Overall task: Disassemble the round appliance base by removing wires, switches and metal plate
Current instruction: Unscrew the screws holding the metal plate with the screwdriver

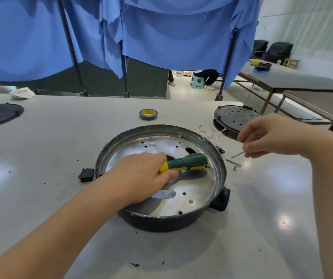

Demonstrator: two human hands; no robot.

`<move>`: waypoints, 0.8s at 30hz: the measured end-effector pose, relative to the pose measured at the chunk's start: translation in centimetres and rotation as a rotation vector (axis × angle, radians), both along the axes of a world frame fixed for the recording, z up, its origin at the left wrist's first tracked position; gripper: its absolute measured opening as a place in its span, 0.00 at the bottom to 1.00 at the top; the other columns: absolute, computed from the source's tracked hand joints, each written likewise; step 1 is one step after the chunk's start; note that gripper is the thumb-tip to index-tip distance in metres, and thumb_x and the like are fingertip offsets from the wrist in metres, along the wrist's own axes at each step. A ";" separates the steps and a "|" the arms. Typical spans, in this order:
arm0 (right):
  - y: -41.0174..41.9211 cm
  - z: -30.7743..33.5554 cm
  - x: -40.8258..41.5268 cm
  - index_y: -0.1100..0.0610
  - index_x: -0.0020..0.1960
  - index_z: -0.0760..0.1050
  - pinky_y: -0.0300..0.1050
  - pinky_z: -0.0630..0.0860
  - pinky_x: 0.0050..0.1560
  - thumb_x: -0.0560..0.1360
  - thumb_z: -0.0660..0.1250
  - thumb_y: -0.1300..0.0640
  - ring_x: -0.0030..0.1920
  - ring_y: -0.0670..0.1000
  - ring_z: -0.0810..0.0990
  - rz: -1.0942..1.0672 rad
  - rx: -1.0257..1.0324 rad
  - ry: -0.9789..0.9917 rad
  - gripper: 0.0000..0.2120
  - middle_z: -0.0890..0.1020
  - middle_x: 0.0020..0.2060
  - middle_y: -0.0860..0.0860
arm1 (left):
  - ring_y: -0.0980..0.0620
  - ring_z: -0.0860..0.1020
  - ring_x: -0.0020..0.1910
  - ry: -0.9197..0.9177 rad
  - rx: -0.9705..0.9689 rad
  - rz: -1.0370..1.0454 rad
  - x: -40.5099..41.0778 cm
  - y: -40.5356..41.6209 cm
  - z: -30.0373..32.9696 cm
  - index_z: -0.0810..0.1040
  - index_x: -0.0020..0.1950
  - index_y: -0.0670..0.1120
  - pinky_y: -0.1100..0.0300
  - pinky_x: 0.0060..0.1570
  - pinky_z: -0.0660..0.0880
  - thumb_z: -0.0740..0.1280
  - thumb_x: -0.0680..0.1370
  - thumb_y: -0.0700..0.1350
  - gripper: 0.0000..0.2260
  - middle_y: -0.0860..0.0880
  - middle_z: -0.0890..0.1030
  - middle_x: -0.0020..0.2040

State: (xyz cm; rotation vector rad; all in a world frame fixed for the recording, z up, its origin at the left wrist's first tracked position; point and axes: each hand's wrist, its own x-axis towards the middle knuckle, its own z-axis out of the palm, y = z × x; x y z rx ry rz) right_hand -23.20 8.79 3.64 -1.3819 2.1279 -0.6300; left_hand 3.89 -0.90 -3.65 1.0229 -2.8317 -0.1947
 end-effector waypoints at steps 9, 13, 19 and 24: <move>-2.1 -4.1 -1.5 0.60 0.49 0.78 0.39 0.80 0.33 0.74 0.69 0.68 0.35 0.51 0.86 -0.096 0.152 0.028 0.07 0.85 0.39 0.57 | 0.57 0.71 0.35 -0.013 0.003 0.007 0.0 0.0 0.0 0.68 0.45 0.53 0.58 0.34 0.69 0.54 0.78 0.65 0.16 0.54 0.73 0.37; -2.6 -4.9 -1.7 0.60 0.47 0.77 0.38 0.80 0.33 0.74 0.69 0.67 0.34 0.50 0.85 -0.135 0.022 0.035 0.05 0.84 0.38 0.57 | 0.56 0.73 0.37 -0.017 0.007 0.013 0.0 0.1 0.0 0.70 0.47 0.52 0.56 0.38 0.72 0.54 0.78 0.65 0.17 0.54 0.74 0.38; -3.0 -6.2 -1.8 0.59 0.47 0.77 0.41 0.81 0.35 0.74 0.69 0.66 0.34 0.50 0.85 -0.136 0.013 0.117 0.04 0.84 0.37 0.56 | 0.57 0.71 0.36 -0.013 -0.006 0.012 0.0 0.2 0.1 0.69 0.45 0.52 0.59 0.34 0.68 0.54 0.79 0.64 0.17 0.54 0.73 0.37; -3.0 -6.4 -1.8 0.59 0.48 0.78 0.43 0.81 0.37 0.73 0.71 0.64 0.35 0.50 0.83 -0.117 0.017 0.153 0.05 0.84 0.37 0.55 | 0.58 0.71 0.35 -0.018 -0.009 0.014 0.1 0.2 0.1 0.68 0.44 0.52 0.59 0.33 0.66 0.54 0.79 0.65 0.17 0.54 0.73 0.37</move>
